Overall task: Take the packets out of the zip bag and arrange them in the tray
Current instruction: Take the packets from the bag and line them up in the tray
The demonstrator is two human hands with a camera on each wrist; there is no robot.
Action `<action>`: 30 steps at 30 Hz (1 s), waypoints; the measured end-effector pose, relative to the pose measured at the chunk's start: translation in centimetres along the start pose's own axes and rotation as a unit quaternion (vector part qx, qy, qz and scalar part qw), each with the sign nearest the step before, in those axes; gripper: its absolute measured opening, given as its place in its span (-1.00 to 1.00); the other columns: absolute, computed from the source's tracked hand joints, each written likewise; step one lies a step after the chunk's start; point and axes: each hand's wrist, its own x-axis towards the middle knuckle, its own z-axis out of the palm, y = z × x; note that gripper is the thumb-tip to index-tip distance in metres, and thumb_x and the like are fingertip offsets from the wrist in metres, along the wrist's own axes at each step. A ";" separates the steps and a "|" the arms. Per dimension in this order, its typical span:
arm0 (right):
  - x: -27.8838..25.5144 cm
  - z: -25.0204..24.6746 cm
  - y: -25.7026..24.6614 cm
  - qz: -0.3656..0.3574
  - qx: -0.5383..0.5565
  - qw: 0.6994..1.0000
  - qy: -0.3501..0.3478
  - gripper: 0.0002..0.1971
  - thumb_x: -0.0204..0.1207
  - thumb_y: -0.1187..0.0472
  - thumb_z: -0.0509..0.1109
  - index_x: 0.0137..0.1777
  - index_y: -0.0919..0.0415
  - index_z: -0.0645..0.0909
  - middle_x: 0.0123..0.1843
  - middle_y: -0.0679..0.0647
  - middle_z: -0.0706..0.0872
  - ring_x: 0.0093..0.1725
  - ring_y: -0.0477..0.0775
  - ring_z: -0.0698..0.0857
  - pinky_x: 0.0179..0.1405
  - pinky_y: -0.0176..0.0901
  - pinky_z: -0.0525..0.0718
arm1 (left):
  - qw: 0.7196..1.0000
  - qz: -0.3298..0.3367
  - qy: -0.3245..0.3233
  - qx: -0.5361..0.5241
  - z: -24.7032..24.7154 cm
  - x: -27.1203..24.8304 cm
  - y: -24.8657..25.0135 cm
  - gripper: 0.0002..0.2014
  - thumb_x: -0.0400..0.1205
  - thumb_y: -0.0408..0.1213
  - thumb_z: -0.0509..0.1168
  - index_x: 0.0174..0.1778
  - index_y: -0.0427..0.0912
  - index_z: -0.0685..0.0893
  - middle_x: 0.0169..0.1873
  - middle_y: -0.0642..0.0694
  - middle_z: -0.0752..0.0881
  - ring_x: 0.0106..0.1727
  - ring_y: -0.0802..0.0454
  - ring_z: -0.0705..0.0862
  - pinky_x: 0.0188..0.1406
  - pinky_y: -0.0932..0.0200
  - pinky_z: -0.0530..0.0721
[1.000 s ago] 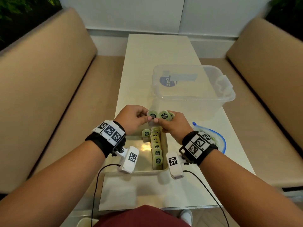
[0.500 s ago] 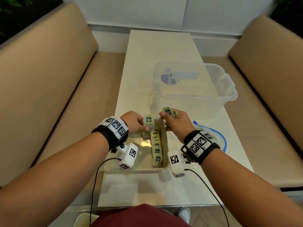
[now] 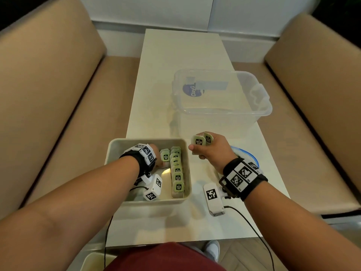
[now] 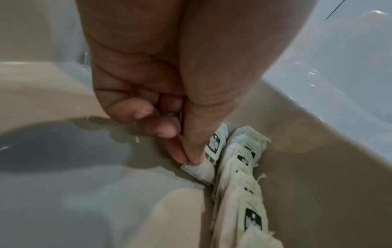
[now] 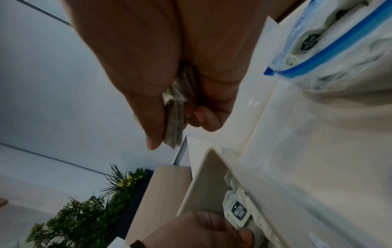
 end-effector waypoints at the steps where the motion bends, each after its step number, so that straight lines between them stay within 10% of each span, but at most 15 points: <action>1: 0.0 -0.1 0.1 0.007 -0.004 1.000 0.003 -0.76 0.30 0.27 0.71 -0.15 0.21 0.69 -0.36 0.04 0.73 -0.26 0.09 0.77 -0.33 -0.09 0.64 | 1.000 -0.013 0.007 -0.008 -0.2 -0.3 0.1 0.15 -0.41 0.82 -0.13 -0.36 -0.09 0.69 -0.48 -0.09 0.74 -0.39 -0.12 0.72 -0.20 0.06 0.74; 4: 0.0 -0.2 0.3 0.012 -0.014 1.000 0.006 -0.71 0.24 0.19 0.75 -0.25 0.21 0.66 -0.37 0.11 0.71 -0.25 0.21 0.71 -0.31 -0.03 0.63 | 0.998 -0.032 0.032 -0.044 -2.3 -4.2 0.5 -0.32 0.10 0.52 0.37 -0.35 -0.10 0.72 -0.42 -0.09 0.76 -0.36 -0.09 0.74 -0.21 0.06 0.77; 7: 0.0 0.0 0.2 0.003 -0.019 1.000 0.006 -0.69 0.25 0.13 0.74 -0.33 0.19 0.63 -0.42 0.10 0.66 -0.31 0.19 0.62 -0.30 0.01 0.62 | 0.996 -0.040 0.043 -0.062 -3.4 -6.8 0.1 -0.64 0.31 0.12 0.47 -0.30 -0.14 0.76 -0.35 -0.10 0.78 -0.32 -0.06 0.75 -0.18 0.07 0.79; 11: 0.4 0.6 -0.3 0.003 -0.019 1.000 -0.001 -0.67 0.23 0.12 0.75 -0.48 0.03 0.60 -0.35 0.28 0.70 -0.27 0.25 0.68 -0.37 -0.06 0.54 | 0.990 0.020 0.088 -0.111 -4.5 -9.3 -0.4 -0.67 0.44 0.12 0.47 -0.12 -0.08 0.75 -0.15 -0.04 0.80 -0.21 0.00 0.70 -0.11 0.11 0.72; 16: 1.3 1.6 -0.5 -0.011 -0.051 0.999 -0.014 -0.66 0.21 0.03 0.72 -0.53 0.03 0.59 -0.48 0.11 0.61 -0.40 0.12 0.55 -0.32 0.01 0.50 | 0.916 0.219 0.124 -0.311 -6.0 -14.6 1.8 -0.78 0.38 0.07 0.58 -0.17 0.11 0.76 -0.25 0.11 0.76 -0.19 0.20 0.70 -0.16 0.28 0.61; 30: 2.0 2.6 -1.5 -0.044 -0.068 0.996 -0.022 -0.91 0.48 0.12 0.58 -0.22 0.09 0.80 -0.32 0.01 0.77 -0.34 -0.06 0.65 -0.32 -0.12 0.61 | 0.897 0.166 0.212 -0.351 -5.2 -14.2 0.3 -0.68 0.46 0.05 0.53 -0.51 0.04 0.62 -0.56 0.12 0.57 -0.47 0.13 0.51 -0.39 0.23 0.44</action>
